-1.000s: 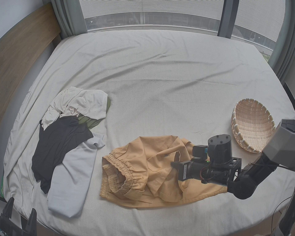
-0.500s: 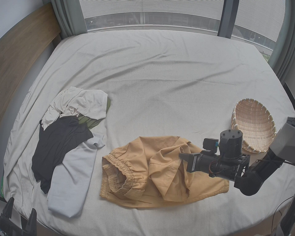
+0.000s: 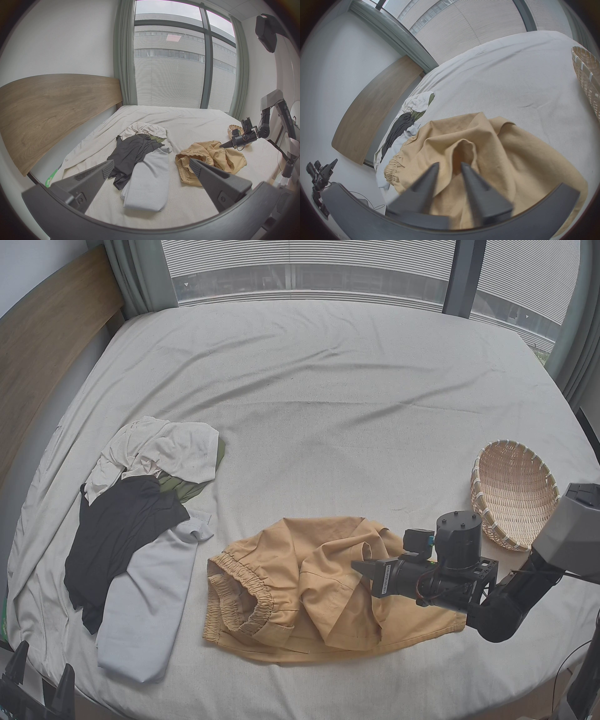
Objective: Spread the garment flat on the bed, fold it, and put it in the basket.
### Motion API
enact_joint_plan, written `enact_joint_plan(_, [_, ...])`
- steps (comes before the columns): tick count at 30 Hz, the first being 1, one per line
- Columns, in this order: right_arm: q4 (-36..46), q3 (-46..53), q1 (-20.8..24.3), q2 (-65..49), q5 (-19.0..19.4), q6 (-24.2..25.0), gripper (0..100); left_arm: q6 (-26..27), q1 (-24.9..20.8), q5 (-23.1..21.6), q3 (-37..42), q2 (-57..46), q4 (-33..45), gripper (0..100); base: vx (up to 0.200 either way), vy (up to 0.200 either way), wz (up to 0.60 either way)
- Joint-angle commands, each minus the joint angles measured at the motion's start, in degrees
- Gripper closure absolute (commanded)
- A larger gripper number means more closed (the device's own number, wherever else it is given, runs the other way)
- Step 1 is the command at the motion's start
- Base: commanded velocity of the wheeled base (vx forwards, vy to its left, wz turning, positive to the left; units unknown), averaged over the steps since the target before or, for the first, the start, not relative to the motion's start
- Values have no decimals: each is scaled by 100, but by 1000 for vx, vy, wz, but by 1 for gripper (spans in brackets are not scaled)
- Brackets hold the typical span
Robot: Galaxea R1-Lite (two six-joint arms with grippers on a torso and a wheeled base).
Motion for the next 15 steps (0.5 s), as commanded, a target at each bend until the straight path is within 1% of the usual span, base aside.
enact_joint_plan(1, [-94, 9, 151, 51, -20, 95, 0, -2, 2, 2, 101, -75, -2, 0, 0, 0, 0])
enact_joint_plan(2, [-94, 9, 151, 51, -20, 95, 0, -2, 2, 2, 101, -75, -2, 0, 0, 0, 0])
enact_joint_plan(5, [-138, 26, 379, 51, -37, 148, 0, -2, 2, 2, 101, -75, -2, 0, 0, 0, 0])
enact_joint_plan(8, [-138, -9, 511, 69, -37, 200, 0, -2, 2, 2, 101, -66, -2, 0, 0, 0, 0])
enact_joint_plan(12, [-156, -35, 696, 183, -55, 543, 0, -2, 2, 2, 101, -75, -2, 0, 0, 0, 0])
enact_joint_plan(15, [-287, -53, 793, 253, -55, 675, 0, -2, 2, 2, 101, -66, -2, 0, 0, 0, 0])
